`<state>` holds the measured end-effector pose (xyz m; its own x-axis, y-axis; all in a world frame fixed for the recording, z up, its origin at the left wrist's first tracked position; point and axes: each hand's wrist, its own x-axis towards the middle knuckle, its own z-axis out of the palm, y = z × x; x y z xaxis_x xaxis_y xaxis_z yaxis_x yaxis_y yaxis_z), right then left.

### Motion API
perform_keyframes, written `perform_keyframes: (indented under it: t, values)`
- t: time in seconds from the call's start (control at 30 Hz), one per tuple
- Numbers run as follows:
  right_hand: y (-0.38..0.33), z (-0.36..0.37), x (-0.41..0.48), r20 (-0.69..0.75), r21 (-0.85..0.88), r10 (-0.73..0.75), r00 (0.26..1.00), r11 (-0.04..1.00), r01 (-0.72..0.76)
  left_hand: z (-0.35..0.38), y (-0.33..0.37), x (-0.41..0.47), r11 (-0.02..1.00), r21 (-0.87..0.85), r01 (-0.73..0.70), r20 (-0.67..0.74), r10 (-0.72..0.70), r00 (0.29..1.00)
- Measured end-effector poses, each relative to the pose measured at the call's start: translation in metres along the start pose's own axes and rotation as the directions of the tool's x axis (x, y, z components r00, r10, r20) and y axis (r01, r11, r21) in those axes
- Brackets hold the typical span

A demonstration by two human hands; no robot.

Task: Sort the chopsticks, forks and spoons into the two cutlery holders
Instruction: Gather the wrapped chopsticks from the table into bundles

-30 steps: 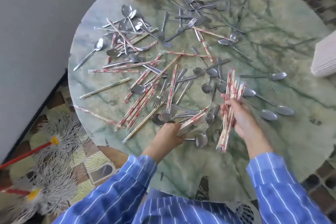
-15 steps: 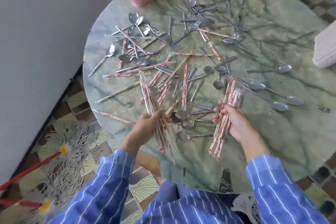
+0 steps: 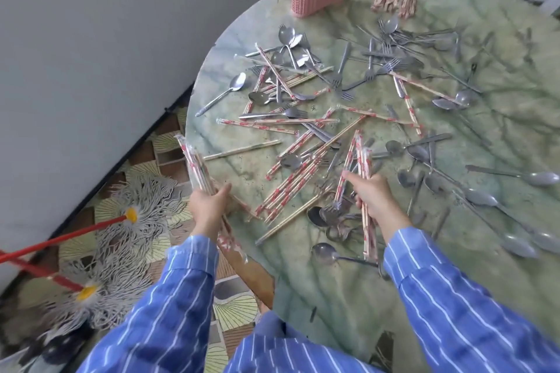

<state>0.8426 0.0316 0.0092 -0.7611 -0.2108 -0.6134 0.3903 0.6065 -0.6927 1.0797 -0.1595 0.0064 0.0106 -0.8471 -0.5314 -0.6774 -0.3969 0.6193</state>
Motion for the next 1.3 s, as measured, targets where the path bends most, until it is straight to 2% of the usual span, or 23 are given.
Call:
perform_keyframes:
  t: [0.13,0.27,0.37,0.47,0.57,0.67,0.83,0.97,1.2,1.3]
  values:
    - [-0.007,0.007,0.005,-0.029,-0.156,-0.047,0.998,0.987,0.042,0.005,0.006,0.005,0.999,0.027,0.045,-0.011,-0.045,0.999]
    - [-0.009,0.007,0.009,-0.041,-0.19,-0.033,0.999,0.981,0.025,0.007,0.006,0.01,0.998,-0.028,0.048,-0.018,-0.049,0.999]
    - [-0.007,0.001,0.01,-0.026,-0.093,0.007,1.0,0.996,-0.009,0.01,0.009,0.005,0.994,-0.107,0.036,0.019,-0.035,0.999]
    - [-0.005,-0.011,0.006,0.015,0.106,0.068,0.998,0.992,-0.069,0.014,0.015,0.0,0.981,-0.193,0.021,0.155,0.01,0.988]
    - [-0.009,-0.023,-0.005,0.096,0.278,0.097,0.991,0.953,-0.121,0.017,0.026,-0.001,0.984,-0.17,-0.044,0.216,0.081,0.973]
    - [-0.011,-0.032,-0.021,0.155,0.311,0.107,0.982,0.938,-0.151,0.019,0.035,0.007,0.98,-0.111,-0.162,0.243,0.185,0.952]
    - [-0.015,-0.029,-0.035,0.2,0.441,0.073,0.977,0.884,-0.157,0.024,0.059,0.035,0.938,0.018,-0.346,0.303,0.325,0.896]
    - [-0.021,-0.008,-0.047,0.183,0.525,0.075,0.98,0.835,-0.162,0.032,0.085,0.059,0.842,0.07,-0.536,0.375,0.475,0.796]
    - [-0.027,0.044,-0.077,0.112,0.559,0.16,0.981,0.806,-0.195,0.04,0.119,0.109,0.674,0.265,-0.69,0.586,0.456,0.67]
    - [-0.022,0.076,-0.094,0.001,0.602,0.218,0.976,0.779,-0.175,0.039,0.123,0.127,0.596,0.272,-0.755,0.655,0.46,0.599]
